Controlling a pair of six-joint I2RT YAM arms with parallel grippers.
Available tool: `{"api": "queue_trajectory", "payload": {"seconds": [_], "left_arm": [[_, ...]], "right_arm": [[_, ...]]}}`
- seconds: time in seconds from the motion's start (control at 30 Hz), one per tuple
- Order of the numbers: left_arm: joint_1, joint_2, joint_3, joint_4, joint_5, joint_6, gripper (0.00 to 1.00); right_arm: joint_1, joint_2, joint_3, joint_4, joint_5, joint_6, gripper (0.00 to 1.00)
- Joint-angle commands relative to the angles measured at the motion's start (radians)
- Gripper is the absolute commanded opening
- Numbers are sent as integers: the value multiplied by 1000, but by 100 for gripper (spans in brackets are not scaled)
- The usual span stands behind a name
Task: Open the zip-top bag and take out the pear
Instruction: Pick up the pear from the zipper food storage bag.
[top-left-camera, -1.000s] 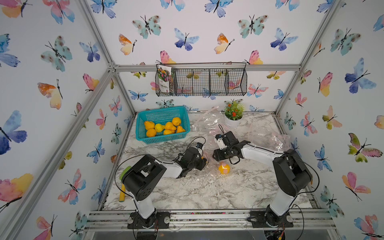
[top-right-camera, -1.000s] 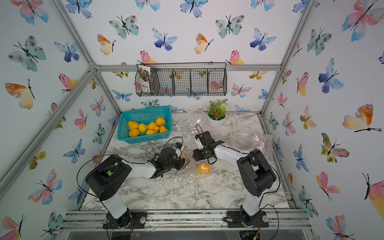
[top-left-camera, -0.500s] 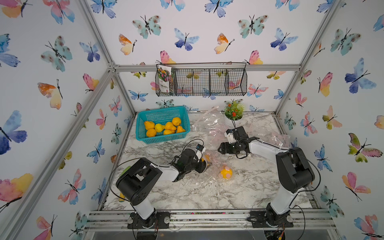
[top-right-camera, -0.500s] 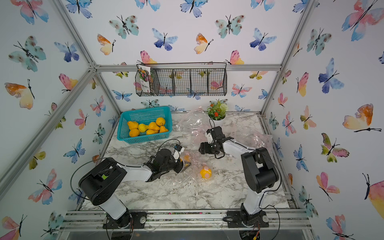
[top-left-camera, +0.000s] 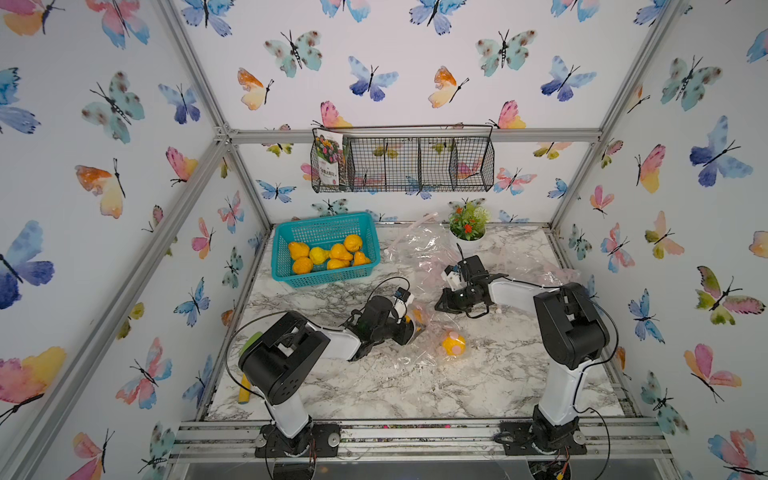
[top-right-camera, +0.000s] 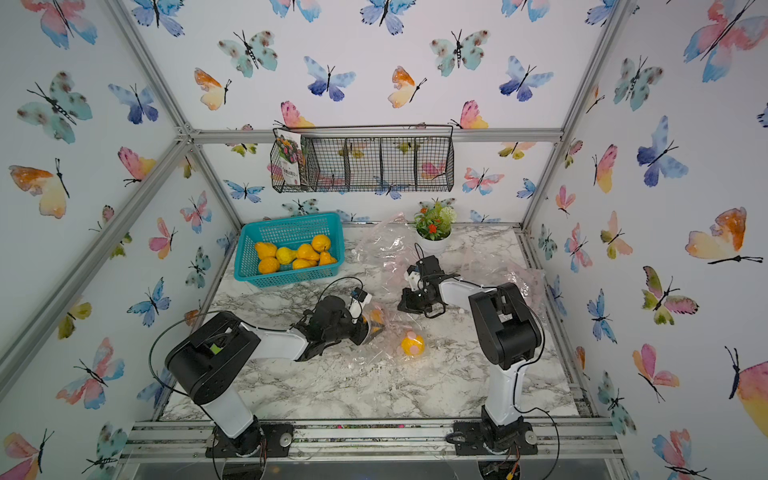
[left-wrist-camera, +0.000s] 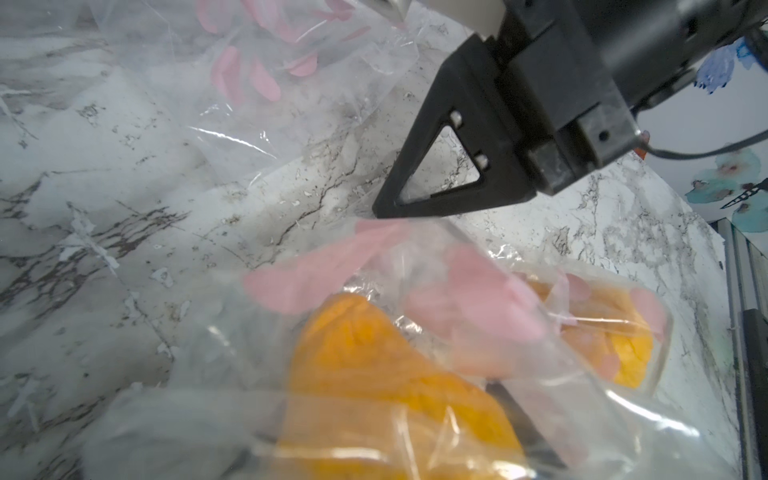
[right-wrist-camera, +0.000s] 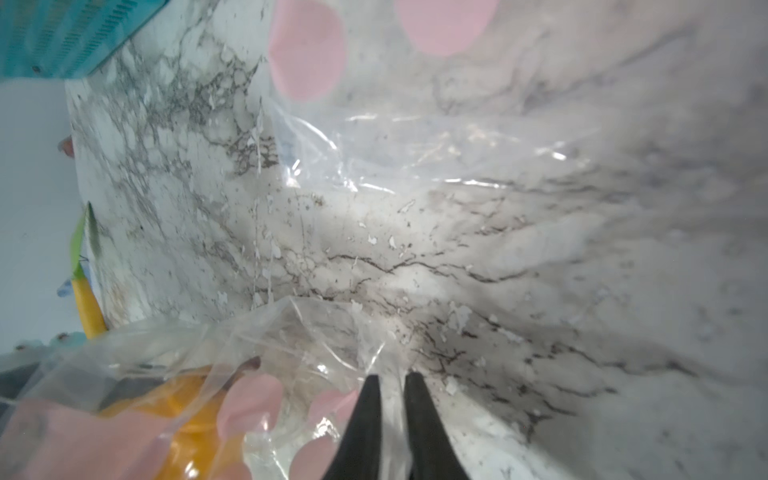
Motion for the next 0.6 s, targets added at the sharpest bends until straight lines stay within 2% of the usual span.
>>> {"api": "queue_trajectory", "payload": {"seconds": [0.0, 0.27, 0.57], "left_arm": [[3, -1, 17, -14, -10, 17, 32], [5, -80, 0, -122, -35, 37, 32], [47, -182, -97, -171, -10, 26, 34]], "right_arm": [[4, -49, -2, -38, 53, 1, 3], [-80, -113, -17, -59, 188, -28, 3], [-201, -147, -46, -82, 208, -83, 3]]}}
